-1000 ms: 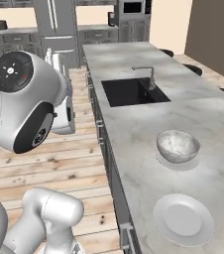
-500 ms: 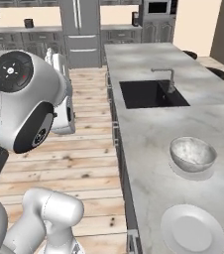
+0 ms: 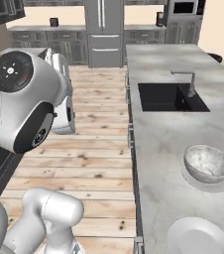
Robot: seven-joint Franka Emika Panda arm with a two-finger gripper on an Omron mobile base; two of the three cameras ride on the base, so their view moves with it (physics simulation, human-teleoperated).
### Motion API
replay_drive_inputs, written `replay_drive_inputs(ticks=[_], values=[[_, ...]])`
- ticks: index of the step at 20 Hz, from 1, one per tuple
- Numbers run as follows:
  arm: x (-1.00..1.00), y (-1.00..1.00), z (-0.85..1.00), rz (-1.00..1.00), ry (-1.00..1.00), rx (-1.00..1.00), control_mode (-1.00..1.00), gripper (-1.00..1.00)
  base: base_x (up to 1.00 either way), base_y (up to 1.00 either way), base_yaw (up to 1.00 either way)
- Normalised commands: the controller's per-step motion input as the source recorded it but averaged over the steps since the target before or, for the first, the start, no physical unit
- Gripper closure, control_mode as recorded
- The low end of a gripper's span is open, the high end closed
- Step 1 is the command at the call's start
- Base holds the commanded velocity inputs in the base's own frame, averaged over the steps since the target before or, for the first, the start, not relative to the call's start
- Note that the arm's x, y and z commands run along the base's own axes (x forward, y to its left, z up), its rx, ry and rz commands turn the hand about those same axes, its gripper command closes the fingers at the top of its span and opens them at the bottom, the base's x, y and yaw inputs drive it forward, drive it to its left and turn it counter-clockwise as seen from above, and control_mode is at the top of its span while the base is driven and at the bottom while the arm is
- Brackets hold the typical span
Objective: Move the bowls from the cabinet to the plates on the dining table.
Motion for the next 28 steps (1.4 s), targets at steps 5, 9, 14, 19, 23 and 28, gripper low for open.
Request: replay_drive_inputs(ticks=[5, 9, 14, 19, 23, 28], values=[[0.00, 0.00, 0.00, 0.00, 0.00, 0.00, 1.00, -1.00, 0.00, 0.00, 0.25], [0.00, 0.00, 0.00, 0.00, 0.00, 0.00, 1.00, -1.00, 0.00, 0.00, 0.25], [0.00, 0.00, 0.00, 0.00, 0.00, 0.00, 1.00, -1.00, 0.00, 0.00, 0.25], [0.00, 0.00, 0.00, 0.00, 0.00, 0.00, 1.00, -1.00, 0.00, 0.02, 0.25], [0.00, 0.00, 0.00, 0.00, 0.00, 0.00, 1.00, -1.00, 0.00, 0.02, 0.25], [0.00, 0.00, 0.00, 0.00, 0.00, 0.00, 1.00, -1.00, 0.00, 0.02, 0.25]])
